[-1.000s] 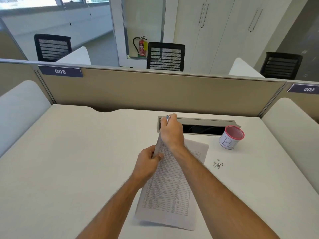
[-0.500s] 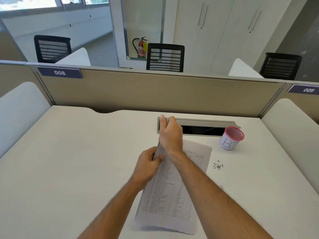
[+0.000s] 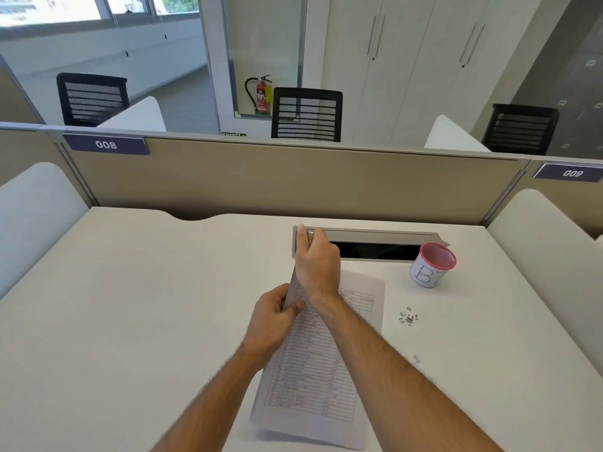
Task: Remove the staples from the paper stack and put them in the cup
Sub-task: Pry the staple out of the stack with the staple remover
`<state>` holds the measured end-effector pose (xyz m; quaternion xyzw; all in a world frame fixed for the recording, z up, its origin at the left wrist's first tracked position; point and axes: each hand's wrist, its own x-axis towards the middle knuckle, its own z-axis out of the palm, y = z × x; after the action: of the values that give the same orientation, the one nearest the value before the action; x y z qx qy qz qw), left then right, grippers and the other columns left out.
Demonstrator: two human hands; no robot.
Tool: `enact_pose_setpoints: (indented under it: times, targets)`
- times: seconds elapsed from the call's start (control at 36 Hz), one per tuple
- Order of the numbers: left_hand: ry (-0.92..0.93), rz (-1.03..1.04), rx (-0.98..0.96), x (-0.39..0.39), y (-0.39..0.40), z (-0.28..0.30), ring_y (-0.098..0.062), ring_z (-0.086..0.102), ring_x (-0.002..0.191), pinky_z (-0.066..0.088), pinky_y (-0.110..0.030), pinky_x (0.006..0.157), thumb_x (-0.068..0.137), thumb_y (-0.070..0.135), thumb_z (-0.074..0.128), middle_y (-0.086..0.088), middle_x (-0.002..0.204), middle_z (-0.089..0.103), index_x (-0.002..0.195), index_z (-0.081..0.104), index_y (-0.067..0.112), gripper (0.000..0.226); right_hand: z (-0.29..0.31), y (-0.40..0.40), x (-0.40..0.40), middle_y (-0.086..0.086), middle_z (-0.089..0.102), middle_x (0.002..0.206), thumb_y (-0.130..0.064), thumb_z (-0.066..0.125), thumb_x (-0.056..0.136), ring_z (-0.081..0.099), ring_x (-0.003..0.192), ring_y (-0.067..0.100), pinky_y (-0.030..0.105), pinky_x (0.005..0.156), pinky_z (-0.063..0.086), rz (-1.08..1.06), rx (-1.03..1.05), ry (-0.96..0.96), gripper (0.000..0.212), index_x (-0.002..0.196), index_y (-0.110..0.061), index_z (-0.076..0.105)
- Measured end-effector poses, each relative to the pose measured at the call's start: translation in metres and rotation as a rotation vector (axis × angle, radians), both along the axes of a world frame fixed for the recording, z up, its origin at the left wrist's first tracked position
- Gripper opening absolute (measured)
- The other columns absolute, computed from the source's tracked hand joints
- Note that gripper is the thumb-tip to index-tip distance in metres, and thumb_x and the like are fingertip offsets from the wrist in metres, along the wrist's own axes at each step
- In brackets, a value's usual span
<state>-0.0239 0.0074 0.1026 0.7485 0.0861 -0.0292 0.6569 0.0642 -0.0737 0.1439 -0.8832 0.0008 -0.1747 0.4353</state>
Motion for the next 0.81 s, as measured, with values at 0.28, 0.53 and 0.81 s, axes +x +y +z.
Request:
enact_pose_setpoints:
  times: [0.28, 0.53, 0.81]
  targets:
    - [0.018, 0.002, -0.009, -0.001, 0.000, 0.003, -0.023, 0.077, 0.092, 0.062, -0.041, 0.087, 0.103, 0.013, 0.063, -0.001, 0.096, 0.081, 0.106, 0.076, 0.016, 0.015, 0.002, 0.004, 0.002, -0.009, 0.057, 0.066, -0.047, 0.037, 0.107, 0.050, 0.055, 0.005, 0.020, 0.049, 0.034, -0.036, 0.007, 0.034, 0.046, 0.090, -0.012, 0.061]
    - [0.003, -0.001, -0.005, -0.004, -0.003, 0.007, -0.031, 0.076, 0.092, 0.062, -0.050, 0.087, 0.102, 0.014, 0.063, -0.005, 0.094, 0.080, 0.104, 0.076, 0.015, 0.013, 0.005, 0.008, 0.000, -0.010, 0.056, 0.062, -0.048, 0.036, 0.106, 0.054, 0.056, 0.009, 0.027, 0.052, 0.041, -0.068, -0.016, 0.042, 0.047, 0.085, -0.014, 0.060]
    - [-0.027, 0.158, -0.023, -0.002, -0.006, 0.023, -0.037, 0.074, 0.085, 0.062, -0.055, 0.080, 0.097, 0.016, 0.069, -0.007, 0.082, 0.078, 0.088, 0.078, 0.016, 0.013, 0.005, 0.009, -0.005, -0.004, 0.063, 0.068, -0.047, 0.036, 0.107, 0.059, 0.062, 0.016, 0.031, 0.057, 0.043, -0.040, -0.026, 0.041, 0.048, 0.092, -0.009, 0.062]
